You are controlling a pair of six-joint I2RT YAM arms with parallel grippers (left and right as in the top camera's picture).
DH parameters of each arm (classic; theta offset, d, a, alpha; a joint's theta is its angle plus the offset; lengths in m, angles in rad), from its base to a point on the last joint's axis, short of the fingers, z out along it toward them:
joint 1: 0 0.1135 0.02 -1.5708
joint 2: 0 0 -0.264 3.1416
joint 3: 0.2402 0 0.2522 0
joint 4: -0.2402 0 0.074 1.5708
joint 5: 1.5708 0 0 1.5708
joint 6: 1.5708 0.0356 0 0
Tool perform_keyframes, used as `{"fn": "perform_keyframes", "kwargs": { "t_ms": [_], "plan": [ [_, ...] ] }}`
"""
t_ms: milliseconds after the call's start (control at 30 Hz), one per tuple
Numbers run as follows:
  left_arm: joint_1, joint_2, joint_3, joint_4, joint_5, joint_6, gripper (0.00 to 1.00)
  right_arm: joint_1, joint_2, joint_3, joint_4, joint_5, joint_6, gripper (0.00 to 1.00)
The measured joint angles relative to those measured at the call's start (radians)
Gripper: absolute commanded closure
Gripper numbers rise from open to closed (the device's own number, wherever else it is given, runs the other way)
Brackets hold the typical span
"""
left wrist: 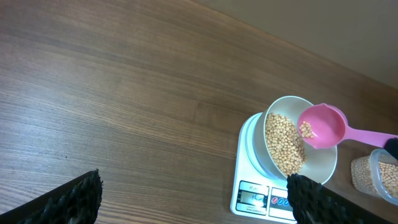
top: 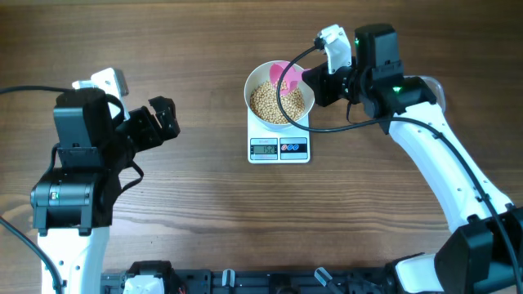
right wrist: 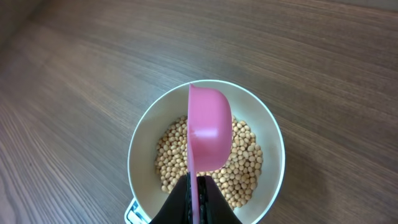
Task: Scoop item into bowl and weigh 150g on scale
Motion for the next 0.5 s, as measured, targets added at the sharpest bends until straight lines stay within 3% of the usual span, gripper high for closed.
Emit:
{"fn": "perform_keyframes", "kwargs": {
  "t_ms": [500],
  "plan": [
    [0.000, 0.000, 0.000, 0.000, 0.000, 0.000, 0.00, 0.000, 0.089, 0.000, 0.029, 0.061, -0.027, 0.96]
  ]
}}
